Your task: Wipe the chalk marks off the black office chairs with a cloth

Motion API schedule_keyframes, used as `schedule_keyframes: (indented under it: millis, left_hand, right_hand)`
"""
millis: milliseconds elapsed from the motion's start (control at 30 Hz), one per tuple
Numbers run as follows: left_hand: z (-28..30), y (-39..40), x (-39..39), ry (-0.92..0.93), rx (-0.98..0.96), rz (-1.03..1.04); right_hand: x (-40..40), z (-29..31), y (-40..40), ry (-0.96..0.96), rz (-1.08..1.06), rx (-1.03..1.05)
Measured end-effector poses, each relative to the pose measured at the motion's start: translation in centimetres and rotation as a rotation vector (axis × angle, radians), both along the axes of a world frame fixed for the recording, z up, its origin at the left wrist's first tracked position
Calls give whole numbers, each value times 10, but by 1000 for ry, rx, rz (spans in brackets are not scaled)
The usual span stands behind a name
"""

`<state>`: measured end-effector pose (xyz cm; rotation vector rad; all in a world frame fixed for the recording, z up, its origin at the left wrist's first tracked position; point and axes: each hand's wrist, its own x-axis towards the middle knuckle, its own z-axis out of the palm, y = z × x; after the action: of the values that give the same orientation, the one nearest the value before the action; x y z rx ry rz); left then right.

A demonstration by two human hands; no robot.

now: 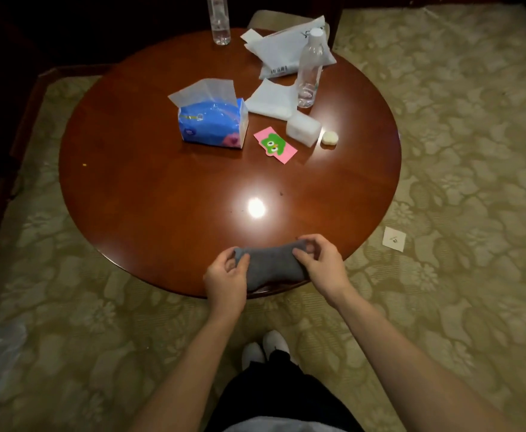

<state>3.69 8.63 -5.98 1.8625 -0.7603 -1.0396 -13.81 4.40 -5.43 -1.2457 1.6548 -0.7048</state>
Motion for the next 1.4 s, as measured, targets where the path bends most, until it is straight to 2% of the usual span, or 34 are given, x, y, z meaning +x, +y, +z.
schedule_keyframes:
  millis: [167, 267, 400, 500, 600, 667, 767, 867, 1000, 1267, 1400]
  left_hand:
    - [-16, 0, -1, -182, -104, -42]
    - [-27, 0, -9, -333, -130, -128]
    - [-34, -2, -33, -506, -47, -271]
    - [-34, -2, -35, -653, 25, -258]
    - [-32, 3, -27, -907, -141, -380]
    - [-31, 4, -22, -991, -289, -513]
    - [-37, 3, -19, -995, -284, -611]
    - [-44, 7, -16, -1036, -230, -657]
    - [-43, 10, -17, -1067, -186, -652]
    - [-36, 9, -4, -922, -118, -469]
    - [-12, -16, -8, -824, 61, -465]
  right_hand:
    - [8, -5, -1, 121, 29, -76]
    - [10, -12, 0, 264, 88, -159]
    - [14, -21, 4, 484, 234, -196]
    - [13, -22, 7, 585, 299, -220]
    - [5, -16, 6, 736, 369, -323]
    - [2, -8, 1, 789, 346, -451]
    - [0, -4, -3, 769, 464, -490]
    - [-5, -15, -1, 789, 656, -375]
    - [-7, -21, 1, 813, 653, -352]
    - [-5, -10, -3, 814, 684, -297]
    - [2, 8, -21, 736, 643, -159]
